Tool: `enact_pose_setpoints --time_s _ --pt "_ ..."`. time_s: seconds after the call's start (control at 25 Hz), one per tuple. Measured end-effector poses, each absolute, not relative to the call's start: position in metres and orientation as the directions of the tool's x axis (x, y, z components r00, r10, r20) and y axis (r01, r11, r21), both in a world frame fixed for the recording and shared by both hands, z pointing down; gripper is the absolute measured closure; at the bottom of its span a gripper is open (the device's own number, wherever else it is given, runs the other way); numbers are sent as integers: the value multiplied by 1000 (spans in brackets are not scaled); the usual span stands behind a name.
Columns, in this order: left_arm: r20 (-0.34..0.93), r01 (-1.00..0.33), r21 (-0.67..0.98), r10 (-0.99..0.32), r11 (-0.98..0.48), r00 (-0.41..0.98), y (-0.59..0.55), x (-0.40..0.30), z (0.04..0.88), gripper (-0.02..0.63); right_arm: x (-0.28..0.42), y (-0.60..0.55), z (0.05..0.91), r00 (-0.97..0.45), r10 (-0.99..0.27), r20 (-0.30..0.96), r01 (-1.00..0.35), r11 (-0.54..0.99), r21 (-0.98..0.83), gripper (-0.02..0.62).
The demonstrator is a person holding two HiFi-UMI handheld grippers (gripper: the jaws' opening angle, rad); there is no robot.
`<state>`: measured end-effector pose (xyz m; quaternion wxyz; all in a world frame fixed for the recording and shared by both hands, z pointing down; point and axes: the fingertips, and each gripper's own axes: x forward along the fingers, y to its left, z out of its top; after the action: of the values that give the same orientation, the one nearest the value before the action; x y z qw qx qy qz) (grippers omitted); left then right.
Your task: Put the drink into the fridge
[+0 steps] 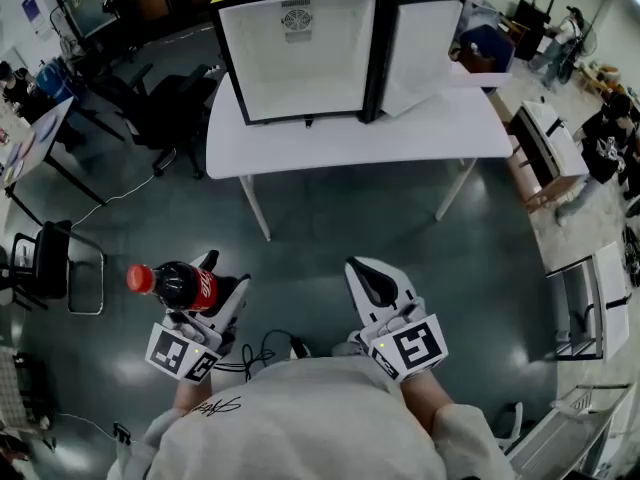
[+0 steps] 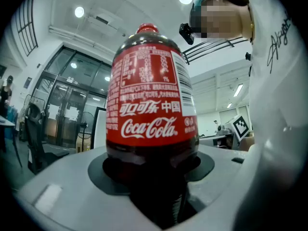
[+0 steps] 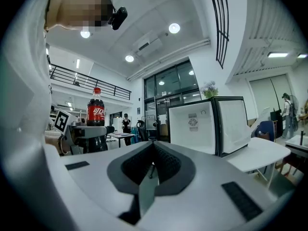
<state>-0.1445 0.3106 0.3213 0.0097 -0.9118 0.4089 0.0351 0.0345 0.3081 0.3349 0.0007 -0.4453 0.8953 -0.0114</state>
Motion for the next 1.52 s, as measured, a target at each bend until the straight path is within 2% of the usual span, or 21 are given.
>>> enact_pose_setpoints --time_s 0.84,1.04,1.52 --pt "-68 -681 -19 -679 -732 731 322 -193 333 337 -16 324 353 -518 -855 10 -855 517 -35 583" --pt "-66 -664 18 -663 -748 746 320 -200 343 337 -20 331 354 -488 -873 18 -872 487 -43 581" --pt "-79 -678 37 -678 -734 731 299 -197 341 337 -18 309 360 -504 -863 31 -863 502 -59 581"
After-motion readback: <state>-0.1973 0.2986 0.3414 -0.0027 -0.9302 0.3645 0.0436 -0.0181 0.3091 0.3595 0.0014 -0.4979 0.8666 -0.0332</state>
